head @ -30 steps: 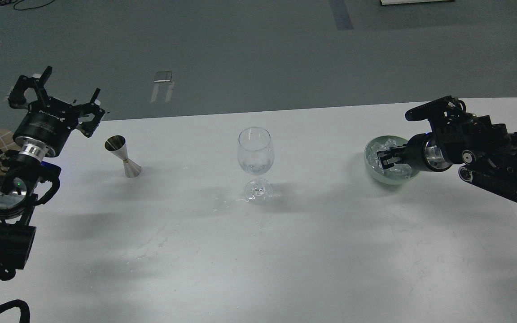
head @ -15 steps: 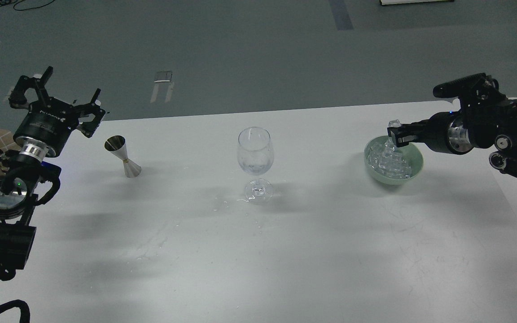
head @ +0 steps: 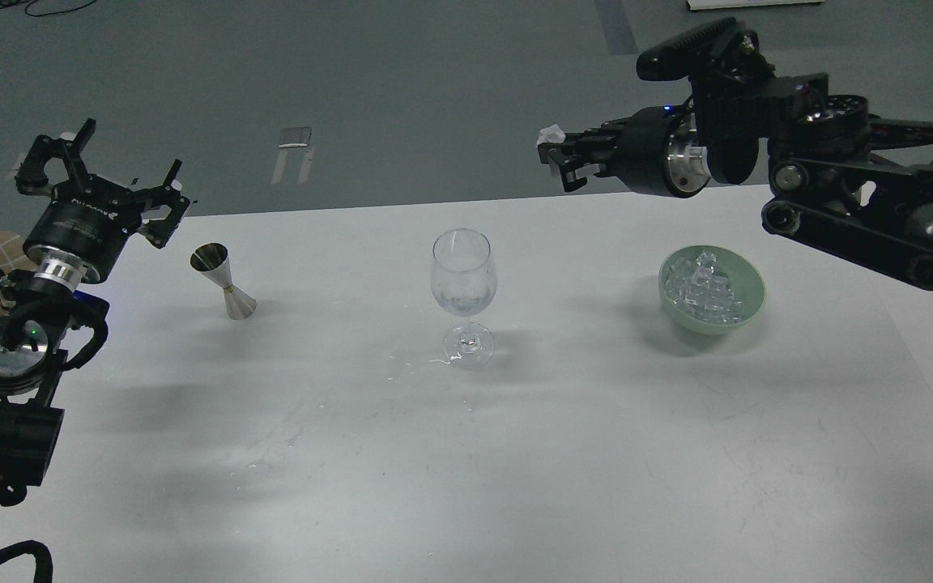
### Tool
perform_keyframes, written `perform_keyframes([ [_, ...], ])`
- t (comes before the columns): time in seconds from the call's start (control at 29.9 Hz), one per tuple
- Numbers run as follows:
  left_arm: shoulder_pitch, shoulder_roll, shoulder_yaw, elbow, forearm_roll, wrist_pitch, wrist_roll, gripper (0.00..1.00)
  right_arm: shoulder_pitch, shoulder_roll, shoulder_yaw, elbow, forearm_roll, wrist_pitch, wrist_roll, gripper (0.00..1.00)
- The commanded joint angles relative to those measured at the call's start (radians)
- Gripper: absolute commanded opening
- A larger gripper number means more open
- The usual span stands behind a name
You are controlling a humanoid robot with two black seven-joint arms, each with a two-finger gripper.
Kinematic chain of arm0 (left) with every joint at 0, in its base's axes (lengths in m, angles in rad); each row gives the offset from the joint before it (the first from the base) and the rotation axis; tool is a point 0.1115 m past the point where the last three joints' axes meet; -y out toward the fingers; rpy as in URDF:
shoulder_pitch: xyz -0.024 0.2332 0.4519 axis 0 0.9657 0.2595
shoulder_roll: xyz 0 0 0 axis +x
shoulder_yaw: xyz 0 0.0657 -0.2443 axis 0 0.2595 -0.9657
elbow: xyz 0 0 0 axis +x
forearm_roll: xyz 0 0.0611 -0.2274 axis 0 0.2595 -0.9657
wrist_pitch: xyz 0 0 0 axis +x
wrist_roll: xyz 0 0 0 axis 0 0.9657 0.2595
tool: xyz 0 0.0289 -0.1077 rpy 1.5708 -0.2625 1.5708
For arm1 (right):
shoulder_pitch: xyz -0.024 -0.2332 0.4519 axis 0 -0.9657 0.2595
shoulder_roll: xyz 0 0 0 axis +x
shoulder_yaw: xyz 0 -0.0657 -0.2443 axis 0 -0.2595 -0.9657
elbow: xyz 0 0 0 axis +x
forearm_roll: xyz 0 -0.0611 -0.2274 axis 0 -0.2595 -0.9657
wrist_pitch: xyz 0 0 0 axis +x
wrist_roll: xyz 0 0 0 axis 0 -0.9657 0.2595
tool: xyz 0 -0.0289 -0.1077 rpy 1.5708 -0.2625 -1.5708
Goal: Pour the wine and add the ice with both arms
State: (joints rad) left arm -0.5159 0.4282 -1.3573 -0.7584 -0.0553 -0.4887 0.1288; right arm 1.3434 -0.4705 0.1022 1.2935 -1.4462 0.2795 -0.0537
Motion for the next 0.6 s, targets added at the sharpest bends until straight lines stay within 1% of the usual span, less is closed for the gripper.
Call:
perform_keyframes([
  [0.0, 0.002, 0.004, -0.002, 0.001, -0.001, 0.000, 0.000, 0.98, 0.003, 0.042, -0.004, 0.047, 0.000, 0.001, -0.003, 0.25],
  [0.33, 0.017, 0.003, -0.009, 0.001, -0.003, 0.000, 0.000, 0.98, 0.008, 0.118, -0.007, 0.053, -0.005, 0.001, -0.008, 0.25],
  [0.57, 0.017, 0.003, -0.014, 0.001, -0.005, 0.000, 0.000, 0.98, 0.002, 0.122, -0.009, 0.049, -0.003, 0.001, -0.008, 0.28],
])
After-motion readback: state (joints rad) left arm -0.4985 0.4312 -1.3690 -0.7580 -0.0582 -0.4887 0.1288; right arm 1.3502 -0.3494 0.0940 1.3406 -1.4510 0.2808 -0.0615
